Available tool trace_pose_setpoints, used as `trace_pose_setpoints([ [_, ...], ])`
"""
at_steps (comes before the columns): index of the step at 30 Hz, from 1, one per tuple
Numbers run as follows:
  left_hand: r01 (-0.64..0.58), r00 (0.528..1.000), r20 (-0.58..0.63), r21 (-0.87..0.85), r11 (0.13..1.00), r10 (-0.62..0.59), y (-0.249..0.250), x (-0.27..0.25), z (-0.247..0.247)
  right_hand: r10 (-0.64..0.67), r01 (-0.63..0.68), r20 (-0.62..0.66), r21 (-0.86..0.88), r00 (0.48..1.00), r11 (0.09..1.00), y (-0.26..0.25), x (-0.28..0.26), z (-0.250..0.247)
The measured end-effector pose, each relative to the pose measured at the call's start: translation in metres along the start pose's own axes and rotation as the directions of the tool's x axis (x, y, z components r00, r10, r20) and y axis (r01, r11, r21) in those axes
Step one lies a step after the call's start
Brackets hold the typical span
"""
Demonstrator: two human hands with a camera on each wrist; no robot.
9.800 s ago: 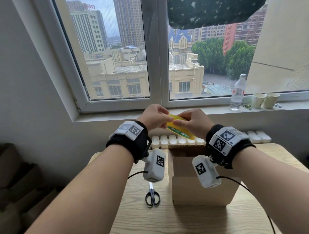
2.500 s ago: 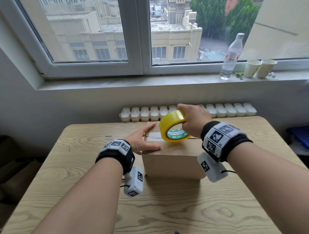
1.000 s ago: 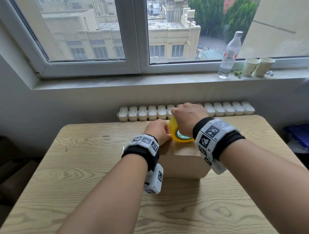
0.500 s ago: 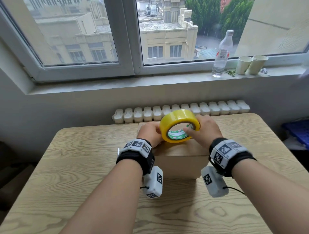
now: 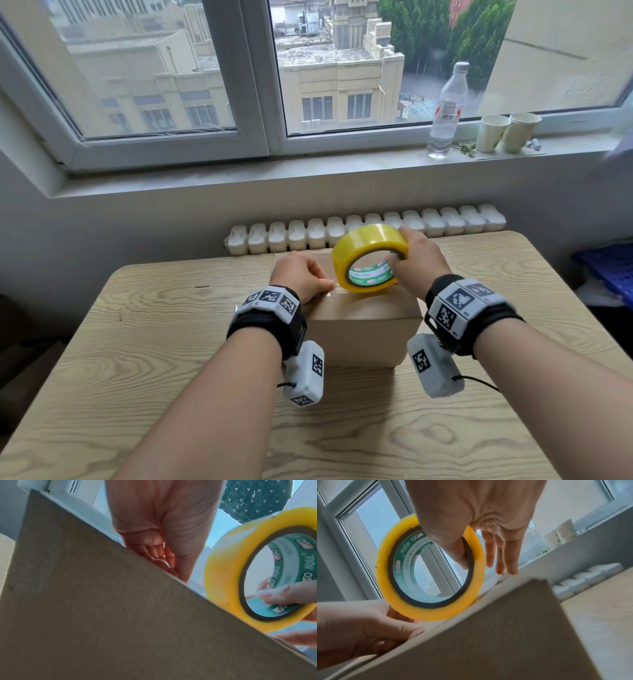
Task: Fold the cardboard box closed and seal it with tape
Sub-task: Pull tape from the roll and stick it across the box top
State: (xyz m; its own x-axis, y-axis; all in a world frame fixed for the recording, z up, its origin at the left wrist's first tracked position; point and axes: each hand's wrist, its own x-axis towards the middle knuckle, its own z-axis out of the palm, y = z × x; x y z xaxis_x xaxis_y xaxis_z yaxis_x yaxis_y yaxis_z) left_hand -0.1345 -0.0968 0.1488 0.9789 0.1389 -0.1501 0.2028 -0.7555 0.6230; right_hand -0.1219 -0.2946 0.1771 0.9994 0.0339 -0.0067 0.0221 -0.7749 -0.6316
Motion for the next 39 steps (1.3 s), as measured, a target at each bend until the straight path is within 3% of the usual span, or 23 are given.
trace_pose_setpoints([
  [13, 0.028, 1.000, -0.010, -0.047, 0.998, -0.029, -0.001, 0.000, 0.003, -0.162, 0.148, -0.026, -0.281, 0.986, 0.948, -0.011, -0.003, -0.028],
  [21, 0.043, 0.999, 0.026, 0.052, 0.998, -0.044, 0.010, 0.000, -0.001, -0.195, 0.160, -0.084, -0.307, 0.977, 0.938, 0.002, -0.003, -0.032],
  [24, 0.036, 0.998, 0.043, 0.072, 0.997, -0.039, 0.023, 0.001, -0.003, -0.150, 0.117, -0.130, -0.233, 0.980, 0.965, 0.010, -0.004, -0.033],
  [31, -0.120, 0.989, 0.089, 0.066, 0.991, 0.114, 0.052, -0.002, 0.022, -0.039, 0.024, -0.154, -0.099, 0.987, 0.995, 0.015, -0.007, -0.022],
  [39, -0.079, 0.994, 0.084, 0.037, 0.996, 0.076, 0.044, 0.004, 0.027, 0.213, -0.208, -0.059, 0.083, 0.975, 0.975, 0.036, -0.005, 0.000],
])
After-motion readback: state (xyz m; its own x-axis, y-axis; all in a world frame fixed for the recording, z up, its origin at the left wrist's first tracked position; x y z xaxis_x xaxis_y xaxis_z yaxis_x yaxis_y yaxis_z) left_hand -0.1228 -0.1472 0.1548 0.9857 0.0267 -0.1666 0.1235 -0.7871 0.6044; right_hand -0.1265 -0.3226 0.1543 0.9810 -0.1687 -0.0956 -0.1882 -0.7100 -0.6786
